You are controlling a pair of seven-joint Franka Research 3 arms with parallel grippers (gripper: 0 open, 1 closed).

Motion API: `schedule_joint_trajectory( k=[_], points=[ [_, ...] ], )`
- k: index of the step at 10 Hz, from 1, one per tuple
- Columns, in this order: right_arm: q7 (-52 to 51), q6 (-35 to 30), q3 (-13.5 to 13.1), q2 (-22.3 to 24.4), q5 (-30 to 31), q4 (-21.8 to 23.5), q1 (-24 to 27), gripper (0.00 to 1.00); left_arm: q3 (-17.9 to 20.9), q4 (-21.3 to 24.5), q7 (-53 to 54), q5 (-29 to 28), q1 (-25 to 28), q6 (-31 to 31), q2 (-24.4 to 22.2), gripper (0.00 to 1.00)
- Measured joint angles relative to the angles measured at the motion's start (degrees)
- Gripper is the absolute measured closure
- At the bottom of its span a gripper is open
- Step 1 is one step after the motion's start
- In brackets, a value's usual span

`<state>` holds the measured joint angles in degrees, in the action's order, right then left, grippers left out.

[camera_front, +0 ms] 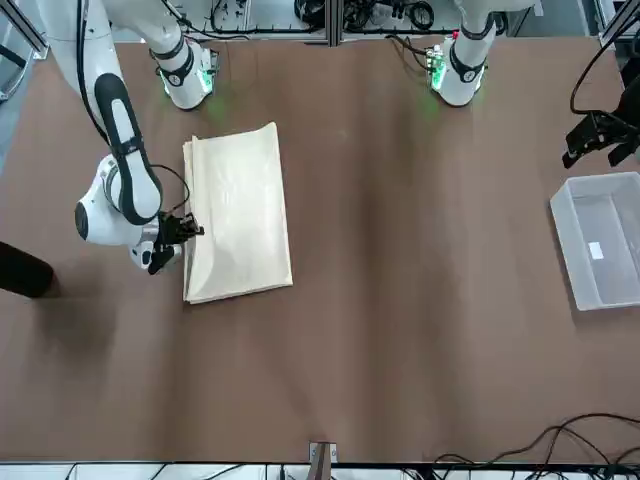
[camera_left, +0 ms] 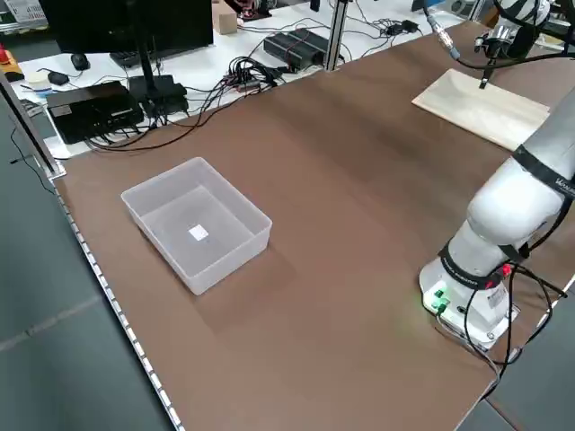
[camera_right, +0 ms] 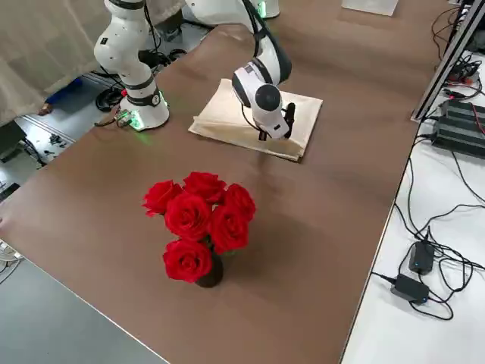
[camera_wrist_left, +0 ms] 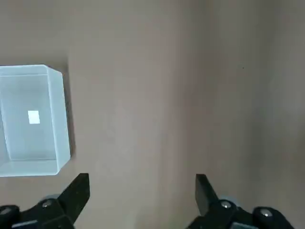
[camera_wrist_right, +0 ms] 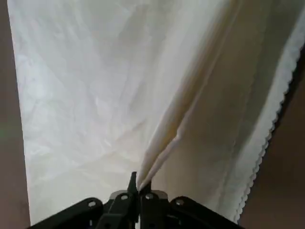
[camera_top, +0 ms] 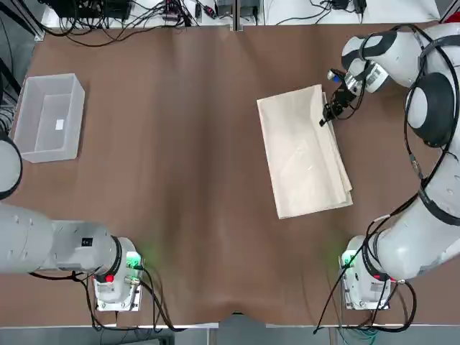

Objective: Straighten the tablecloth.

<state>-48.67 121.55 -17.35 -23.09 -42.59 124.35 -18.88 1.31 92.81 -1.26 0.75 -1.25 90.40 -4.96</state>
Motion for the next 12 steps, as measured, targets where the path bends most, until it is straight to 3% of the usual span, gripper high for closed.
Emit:
schedule_joint_trajectory(
  k=[7, 12],
  points=[
    [8.0, -6.4, 0.2, 0.6, 0.0, -4.0, -1.6, 0.97, 0.0, 0.0, 0.0, 0.0, 0.0, 0.0, 0.0, 0.02],
    [18.2, -9.8, 0.4, 4.4, 0.0, -4.3, -5.8, 0.97, 0.0, 0.0, 0.0, 0.0, 0.0, 0.0, 0.1, 0.02]
  ],
)
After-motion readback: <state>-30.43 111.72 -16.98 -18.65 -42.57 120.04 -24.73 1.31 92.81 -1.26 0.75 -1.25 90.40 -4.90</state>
